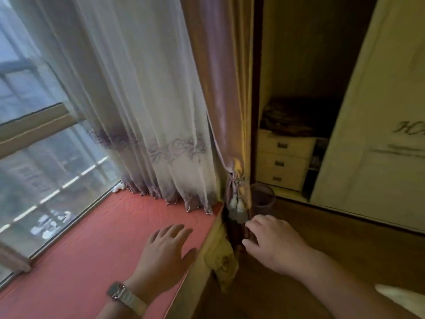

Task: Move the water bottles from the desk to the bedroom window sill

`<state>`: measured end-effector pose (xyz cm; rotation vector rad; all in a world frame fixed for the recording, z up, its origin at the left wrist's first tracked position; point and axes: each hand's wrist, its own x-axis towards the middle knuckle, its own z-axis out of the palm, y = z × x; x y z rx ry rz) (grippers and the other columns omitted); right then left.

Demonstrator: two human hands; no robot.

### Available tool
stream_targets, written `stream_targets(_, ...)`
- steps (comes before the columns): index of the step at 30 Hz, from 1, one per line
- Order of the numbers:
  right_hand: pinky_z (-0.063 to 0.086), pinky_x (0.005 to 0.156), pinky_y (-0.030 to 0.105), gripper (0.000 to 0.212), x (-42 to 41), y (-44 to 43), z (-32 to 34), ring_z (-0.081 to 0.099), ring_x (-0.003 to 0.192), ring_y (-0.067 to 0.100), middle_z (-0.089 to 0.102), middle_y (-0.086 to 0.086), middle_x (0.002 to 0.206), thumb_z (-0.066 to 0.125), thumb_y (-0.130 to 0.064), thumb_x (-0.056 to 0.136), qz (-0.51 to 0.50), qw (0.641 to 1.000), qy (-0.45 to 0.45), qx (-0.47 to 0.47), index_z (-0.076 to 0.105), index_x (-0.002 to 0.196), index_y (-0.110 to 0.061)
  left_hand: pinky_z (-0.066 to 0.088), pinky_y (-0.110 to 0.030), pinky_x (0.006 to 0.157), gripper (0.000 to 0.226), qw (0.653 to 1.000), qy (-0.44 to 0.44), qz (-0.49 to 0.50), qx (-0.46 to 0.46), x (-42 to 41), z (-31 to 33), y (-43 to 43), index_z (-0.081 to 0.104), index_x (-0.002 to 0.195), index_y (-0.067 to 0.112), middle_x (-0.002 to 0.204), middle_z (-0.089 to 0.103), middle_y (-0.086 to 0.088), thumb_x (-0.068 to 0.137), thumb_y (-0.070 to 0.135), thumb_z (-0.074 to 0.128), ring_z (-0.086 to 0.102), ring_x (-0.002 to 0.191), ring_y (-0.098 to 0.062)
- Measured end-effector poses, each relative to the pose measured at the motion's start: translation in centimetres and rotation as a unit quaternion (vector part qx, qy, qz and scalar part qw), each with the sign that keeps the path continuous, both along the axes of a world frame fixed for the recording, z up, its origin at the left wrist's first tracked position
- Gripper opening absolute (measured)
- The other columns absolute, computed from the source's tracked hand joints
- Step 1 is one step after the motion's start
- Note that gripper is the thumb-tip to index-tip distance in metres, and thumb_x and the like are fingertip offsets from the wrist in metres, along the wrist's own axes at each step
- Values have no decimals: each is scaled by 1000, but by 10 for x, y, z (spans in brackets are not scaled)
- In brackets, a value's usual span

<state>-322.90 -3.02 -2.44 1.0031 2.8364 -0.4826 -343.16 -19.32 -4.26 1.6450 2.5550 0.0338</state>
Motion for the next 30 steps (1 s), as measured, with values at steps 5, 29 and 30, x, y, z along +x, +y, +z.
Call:
stream_targets(5, 33, 113, 41, 51, 57, 42, -6, 35, 138, 18, 41, -4, 148, 36, -52, 99, -99, 995, 4, -30, 40, 144, -28, 12, -37, 121, 79, 992, 13, -119, -48, 31, -6, 78, 25, 152, 38, 161, 26, 11, 81, 68, 10, 21, 150, -15)
stream_targets(29, 38, 107, 34, 52, 54, 291, -7, 40, 133, 18, 40, -5, 145, 33, -52, 101, -397, 916, -54, 23, 35, 146, -27, 24, -39, 118, 55, 920, -87, -382, -10, 5, -26, 502, 37, 146, 37, 153, 35, 15, 95, 58, 39, 30, 143, -11)
stream_targets(30, 38, 106, 34, 51, 58, 298, -10, 42, 132, 17, 42, -5, 143, 32, -52, 101, -403, 913, -59, 22, 37, 145, -27, 23, -39, 119, 56, 914, -90, -395, -13, 11, -25, 514, 36, 147, 36, 154, 34, 15, 96, 57, 39, 28, 144, -11)
